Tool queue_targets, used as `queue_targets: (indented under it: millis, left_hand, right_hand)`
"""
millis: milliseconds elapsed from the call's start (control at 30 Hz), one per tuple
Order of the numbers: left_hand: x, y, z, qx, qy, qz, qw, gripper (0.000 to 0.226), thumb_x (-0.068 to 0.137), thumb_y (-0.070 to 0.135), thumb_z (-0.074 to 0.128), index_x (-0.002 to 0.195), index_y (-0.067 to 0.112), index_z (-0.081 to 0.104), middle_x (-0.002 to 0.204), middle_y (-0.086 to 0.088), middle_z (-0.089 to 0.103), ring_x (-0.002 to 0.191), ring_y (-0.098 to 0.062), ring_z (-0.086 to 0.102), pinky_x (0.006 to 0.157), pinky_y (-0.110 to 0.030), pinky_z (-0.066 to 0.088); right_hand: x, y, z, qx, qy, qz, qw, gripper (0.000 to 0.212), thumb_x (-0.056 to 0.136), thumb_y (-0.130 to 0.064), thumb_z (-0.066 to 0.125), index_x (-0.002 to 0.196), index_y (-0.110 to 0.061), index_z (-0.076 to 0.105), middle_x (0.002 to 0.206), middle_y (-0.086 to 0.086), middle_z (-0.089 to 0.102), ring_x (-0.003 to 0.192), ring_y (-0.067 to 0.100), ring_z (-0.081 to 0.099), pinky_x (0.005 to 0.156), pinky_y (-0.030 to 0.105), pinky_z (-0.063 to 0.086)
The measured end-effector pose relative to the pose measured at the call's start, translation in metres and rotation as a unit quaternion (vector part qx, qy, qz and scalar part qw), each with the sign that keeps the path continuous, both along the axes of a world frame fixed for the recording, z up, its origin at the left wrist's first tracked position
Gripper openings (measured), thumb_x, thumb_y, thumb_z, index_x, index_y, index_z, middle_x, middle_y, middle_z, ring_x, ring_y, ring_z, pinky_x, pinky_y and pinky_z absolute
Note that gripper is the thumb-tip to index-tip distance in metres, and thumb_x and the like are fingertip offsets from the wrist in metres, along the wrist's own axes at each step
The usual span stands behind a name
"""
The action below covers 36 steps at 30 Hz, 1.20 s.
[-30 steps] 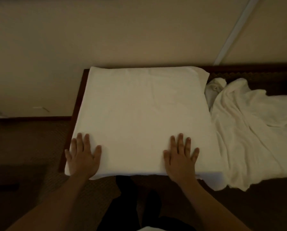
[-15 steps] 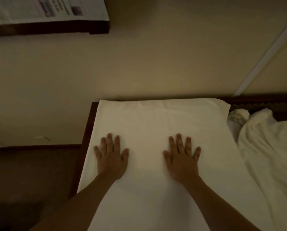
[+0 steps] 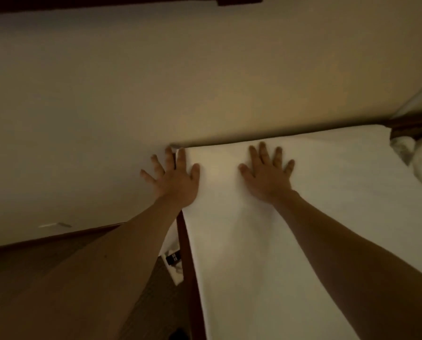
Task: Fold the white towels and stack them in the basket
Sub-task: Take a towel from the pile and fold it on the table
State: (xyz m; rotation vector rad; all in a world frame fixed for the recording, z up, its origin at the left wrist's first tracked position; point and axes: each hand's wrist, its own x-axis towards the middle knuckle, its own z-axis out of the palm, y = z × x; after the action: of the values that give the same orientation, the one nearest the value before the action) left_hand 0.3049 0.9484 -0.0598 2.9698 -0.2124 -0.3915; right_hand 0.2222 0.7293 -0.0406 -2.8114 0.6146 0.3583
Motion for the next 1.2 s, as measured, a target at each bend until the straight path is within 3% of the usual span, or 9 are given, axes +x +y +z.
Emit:
queue_targets:
  millis: [133,200,267,333,500,700,867,1000,1200]
  left_hand:
    - [0.001,0.008,0.005,-0.022,0.048,0.029,0.998,0.074,0.095,0.074,0.006,0.158,0.039,-0.010,0.168,-0.002,-0.017,0.153,-0.040,-0.010,0.115,-0.071,-0.004]
    - [-0.001,0.012,0.006,-0.058,0.074,0.057,0.994,0.078,0.095,0.076,0.012,0.159,0.037,-0.010,0.169,-0.005,-0.012,0.153,-0.041,0.001,0.117,-0.069,0.005]
    - [-0.003,0.016,0.012,-0.120,0.080,0.098,0.985,0.086,0.094,0.077,0.025,0.160,0.032,-0.005,0.168,-0.011,0.003,0.147,-0.043,0.023,0.115,-0.063,0.020]
    - [-0.015,0.023,0.021,-0.205,0.083,0.128,0.967,0.090,0.093,0.072,0.043,0.160,0.021,0.010,0.160,-0.017,0.022,0.136,-0.043,0.039,0.111,-0.054,0.034]
    - [-0.038,0.043,0.021,-0.289,0.142,0.136,0.937,0.080,0.090,0.057,0.066,0.144,0.005,0.038,0.144,-0.016,0.048,0.127,-0.032,0.052,0.103,-0.042,0.047]
    - [-0.021,0.040,0.034,-0.249,0.149,0.117,0.950,0.062,0.092,0.040,0.070,0.134,0.000,0.049,0.135,-0.020,0.058,0.116,-0.035,0.062,0.094,-0.041,0.055]
    - [-0.008,0.060,0.043,-0.255,0.156,0.150,0.942,0.027,0.092,0.018,0.063,0.110,-0.003,0.064,0.114,-0.021,0.067,0.101,-0.035,0.067,0.074,-0.033,0.054]
    - [0.007,0.099,0.048,-0.279,0.110,0.229,0.926,0.041,0.088,0.019,0.059,0.119,-0.007,0.062,0.122,-0.027,0.065,0.108,-0.041,0.066,0.089,-0.046,0.058]
    - [0.017,0.091,0.106,-0.361,0.015,0.224,0.905,0.038,0.093,0.020,0.056,0.122,-0.003,0.062,0.124,-0.025,0.064,0.113,-0.042,0.062,0.090,-0.044,0.054]
  right_hand:
    - [-0.056,0.095,0.013,0.036,0.009,0.041,0.998,0.070,0.101,-0.060,0.025,0.161,-0.031,0.002,0.169,-0.002,-0.011,0.154,0.032,-0.015,0.120,0.065,-0.004]
    - [-0.098,0.141,0.023,0.042,0.004,0.028,0.999,0.070,0.099,-0.060,0.033,0.159,-0.028,0.015,0.169,0.003,0.002,0.155,0.033,-0.002,0.120,0.063,0.008]
    - [-0.137,0.181,0.037,0.020,-0.023,-0.022,0.999,0.067,0.089,-0.066,0.045,0.142,-0.024,0.044,0.152,0.009,0.038,0.139,0.035,0.036,0.103,0.055,0.036]
    - [-0.172,0.212,0.051,0.000,-0.027,-0.069,0.997,0.065,0.078,-0.074,0.053,0.117,-0.022,0.056,0.116,0.005,0.054,0.104,0.028,0.053,0.078,0.044,0.044]
    - [-0.206,0.243,0.053,0.096,0.031,-0.116,0.988,0.050,0.093,-0.057,0.058,0.123,-0.020,0.042,0.118,0.000,0.048,0.107,0.018,0.051,0.082,0.032,0.050]
    - [-0.205,0.250,0.055,0.101,0.002,-0.105,0.989,0.019,0.101,-0.019,0.047,0.117,-0.011,0.053,0.115,0.007,0.058,0.099,0.020,0.057,0.072,0.026,0.037]
    - [-0.201,0.248,0.065,0.195,-0.010,-0.128,0.972,0.016,0.104,-0.022,0.040,0.108,-0.012,0.053,0.105,0.004,0.056,0.092,0.018,0.052,0.076,0.026,0.036]
    - [-0.187,0.264,0.078,0.328,-0.016,-0.134,0.935,0.015,0.105,-0.023,0.037,0.094,-0.015,0.043,0.087,0.000,0.053,0.074,0.016,0.050,0.058,0.029,0.032]
    - [-0.176,0.245,0.113,0.424,-0.140,-0.191,0.874,0.019,0.104,-0.012,0.039,0.085,-0.012,0.039,0.071,-0.002,0.045,0.047,-0.001,0.042,0.046,0.015,0.033]
